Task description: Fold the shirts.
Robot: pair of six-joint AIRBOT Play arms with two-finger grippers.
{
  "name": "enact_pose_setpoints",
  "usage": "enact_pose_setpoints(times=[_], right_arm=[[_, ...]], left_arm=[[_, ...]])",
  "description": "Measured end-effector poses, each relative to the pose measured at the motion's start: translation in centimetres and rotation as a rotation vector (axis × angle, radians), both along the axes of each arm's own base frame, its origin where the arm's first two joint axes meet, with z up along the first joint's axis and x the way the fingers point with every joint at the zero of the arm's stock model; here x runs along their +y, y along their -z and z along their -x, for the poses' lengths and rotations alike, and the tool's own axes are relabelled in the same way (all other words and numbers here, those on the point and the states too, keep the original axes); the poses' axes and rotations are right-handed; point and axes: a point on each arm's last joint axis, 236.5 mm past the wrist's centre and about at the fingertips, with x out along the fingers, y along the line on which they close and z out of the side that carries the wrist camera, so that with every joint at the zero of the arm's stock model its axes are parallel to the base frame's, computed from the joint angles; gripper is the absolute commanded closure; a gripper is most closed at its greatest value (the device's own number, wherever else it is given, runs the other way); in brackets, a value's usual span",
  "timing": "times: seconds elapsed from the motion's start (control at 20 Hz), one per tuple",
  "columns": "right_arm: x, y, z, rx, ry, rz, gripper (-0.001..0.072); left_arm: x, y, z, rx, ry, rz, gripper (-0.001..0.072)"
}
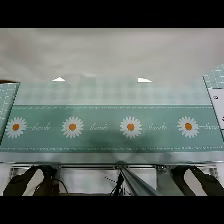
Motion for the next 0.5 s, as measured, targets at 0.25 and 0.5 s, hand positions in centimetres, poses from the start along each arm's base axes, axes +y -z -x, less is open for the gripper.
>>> enact_pose_setpoints(times=[0.25,0.5], right_arm=[[-0.5,-0.3,8.8,-0.052,0.153,0.078,0.0688],[-1.0,2.3,10.3,0.031,0.193,0.076,0.0688]], left_arm=[[0.9,-1.6,10.3,-0.124,-0.126,-0.078,0.0686],[3.7,3.9,10.2,0.027,-0.151,-0.060,0.0686]])
